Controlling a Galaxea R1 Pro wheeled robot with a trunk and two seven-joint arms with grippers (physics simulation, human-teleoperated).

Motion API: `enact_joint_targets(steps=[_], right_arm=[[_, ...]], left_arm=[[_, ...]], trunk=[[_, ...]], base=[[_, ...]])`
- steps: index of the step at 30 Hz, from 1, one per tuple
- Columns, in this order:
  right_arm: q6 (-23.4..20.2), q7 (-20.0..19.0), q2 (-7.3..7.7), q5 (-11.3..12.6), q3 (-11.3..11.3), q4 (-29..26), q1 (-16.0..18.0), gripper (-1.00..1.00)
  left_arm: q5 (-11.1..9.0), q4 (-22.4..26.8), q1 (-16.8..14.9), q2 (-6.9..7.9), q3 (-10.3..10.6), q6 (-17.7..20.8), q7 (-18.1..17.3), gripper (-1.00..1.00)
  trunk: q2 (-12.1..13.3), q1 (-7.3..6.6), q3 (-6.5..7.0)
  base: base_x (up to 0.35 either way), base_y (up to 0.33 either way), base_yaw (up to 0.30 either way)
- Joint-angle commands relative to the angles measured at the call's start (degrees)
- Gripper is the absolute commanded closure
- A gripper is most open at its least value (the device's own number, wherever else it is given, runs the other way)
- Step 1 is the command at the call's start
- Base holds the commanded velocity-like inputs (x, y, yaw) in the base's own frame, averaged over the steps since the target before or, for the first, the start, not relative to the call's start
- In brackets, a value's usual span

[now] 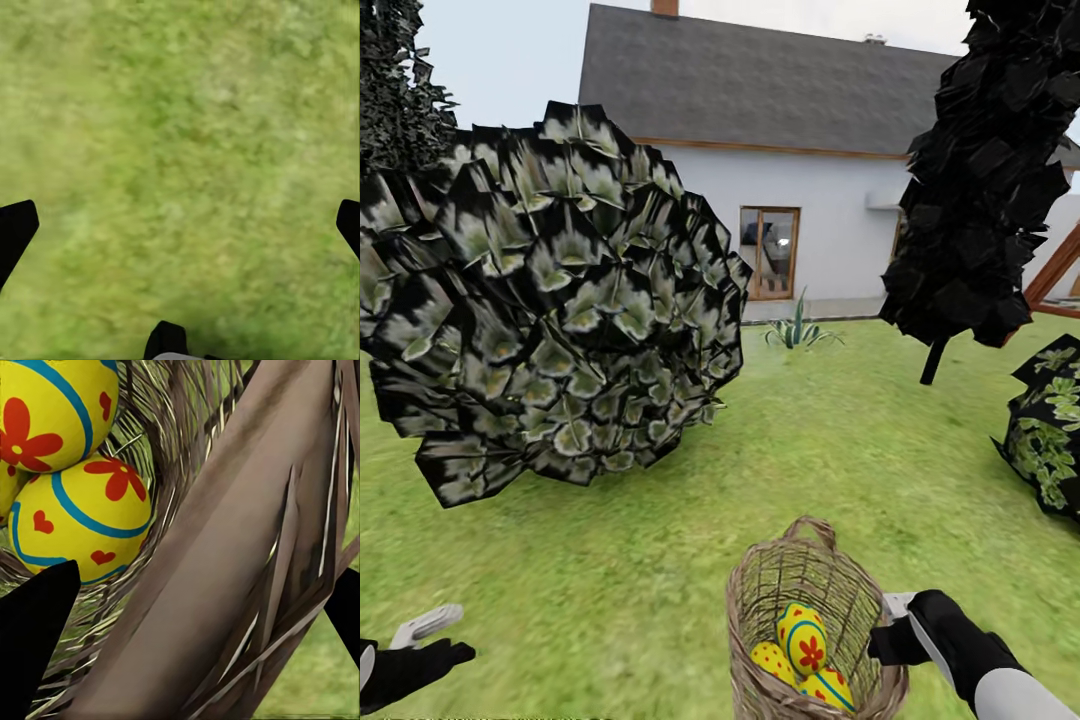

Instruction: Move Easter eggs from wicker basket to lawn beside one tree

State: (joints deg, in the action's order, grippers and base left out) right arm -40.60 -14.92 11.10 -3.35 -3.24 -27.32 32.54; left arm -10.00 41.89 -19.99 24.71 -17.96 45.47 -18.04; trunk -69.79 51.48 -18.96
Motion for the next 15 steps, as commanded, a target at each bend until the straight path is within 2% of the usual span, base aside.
enact_joint_targets(steps=[1, 6, 12, 15], right_arm=[[-0.2, -0.3, 0.04, -0.3, -0.1, 0.1, 0.1, 1.0], [-0.1, -0.2, 0.09, -0.3, 0.0, 0.3, 0.1, 1.0], [0.0, 0.0, 0.16, -0.2, 0.0, 0.4, 0.1, 1.0], [-0.1, -0.1, 0.53, -0.1, 0.3, 0.1, 0.1, 1.0]], left_arm=[[-0.3, 0.0, 0.0, -0.01, -0.1, 0.3, -0.1, -1.0], [-0.3, 0.0, 0.0, -0.52, 0.1, 0.4, 0.1, -1.0], [-0.5, 0.2, 0.0, -0.31, -0.2, 0.5, -0.1, -1.0], [-0.5, -0.1, 0.0, -0.11, -1.3, 0.6, -0.3, -1.0]], trunk=[[-0.1, 0.0, -0.06], [-0.1, 0.0, -0.06], [-0.1, 0.0, -0.06], [-0.1, 0.0, -0.06]], base=[[0.0, 0.343, 0.05], [0.0, 0.343, 0.009], [0.001, 0.343, 0.0], [0.03, 0.343, 0.0]])
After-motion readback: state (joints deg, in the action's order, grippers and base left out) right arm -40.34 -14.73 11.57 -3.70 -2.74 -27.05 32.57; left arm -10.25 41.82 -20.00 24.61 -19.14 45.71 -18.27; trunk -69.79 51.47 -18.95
